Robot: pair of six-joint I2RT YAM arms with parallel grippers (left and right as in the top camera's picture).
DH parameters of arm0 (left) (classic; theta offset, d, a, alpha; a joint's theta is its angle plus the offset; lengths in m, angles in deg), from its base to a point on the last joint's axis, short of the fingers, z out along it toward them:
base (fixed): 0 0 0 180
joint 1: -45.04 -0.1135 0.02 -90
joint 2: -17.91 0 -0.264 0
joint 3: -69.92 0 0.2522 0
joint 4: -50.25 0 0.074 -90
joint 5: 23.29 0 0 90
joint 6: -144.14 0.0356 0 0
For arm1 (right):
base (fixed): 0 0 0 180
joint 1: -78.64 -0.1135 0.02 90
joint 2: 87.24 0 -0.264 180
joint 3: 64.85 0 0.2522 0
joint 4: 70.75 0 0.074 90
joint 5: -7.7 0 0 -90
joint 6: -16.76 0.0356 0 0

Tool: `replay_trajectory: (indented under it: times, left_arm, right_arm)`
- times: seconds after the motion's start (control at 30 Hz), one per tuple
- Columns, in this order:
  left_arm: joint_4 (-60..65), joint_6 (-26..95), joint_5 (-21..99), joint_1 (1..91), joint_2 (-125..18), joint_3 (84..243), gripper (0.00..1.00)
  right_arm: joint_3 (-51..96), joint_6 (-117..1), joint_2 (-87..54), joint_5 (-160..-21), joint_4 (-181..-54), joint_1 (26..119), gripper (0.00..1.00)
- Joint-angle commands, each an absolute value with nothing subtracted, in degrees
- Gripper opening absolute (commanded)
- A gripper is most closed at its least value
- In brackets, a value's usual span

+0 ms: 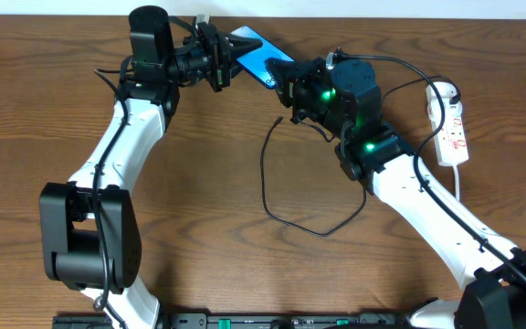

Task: Plug charger to phone and switch on socket
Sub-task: 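Open the right gripper, release the phone, and move it toward the cable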

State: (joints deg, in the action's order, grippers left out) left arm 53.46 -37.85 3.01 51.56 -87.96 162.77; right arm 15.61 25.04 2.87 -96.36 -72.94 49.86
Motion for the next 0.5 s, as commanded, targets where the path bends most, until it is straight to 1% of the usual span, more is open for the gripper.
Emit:
replay_trajectory:
  times: [0.0, 0.23, 0.47]
  left_arm:
    - [53.7, -38.1, 3.1, 51.4, -86.5, 163.2, 0.08]
    - [53.7, -38.1, 3.1, 51.4, -86.5, 163.2, 0.08]
    - [53.7, -37.0, 3.1, 51.2, -86.5, 163.1, 0.07]
  right_arm:
    - [16.6, 23.6, 1.6, -95.7, -73.5, 49.3, 0.02]
    - [16.6, 23.6, 1.6, -95.7, -73.6, 49.3, 0.02]
    - [16.6, 23.6, 1.6, -95.7, -73.7, 49.3, 0.21]
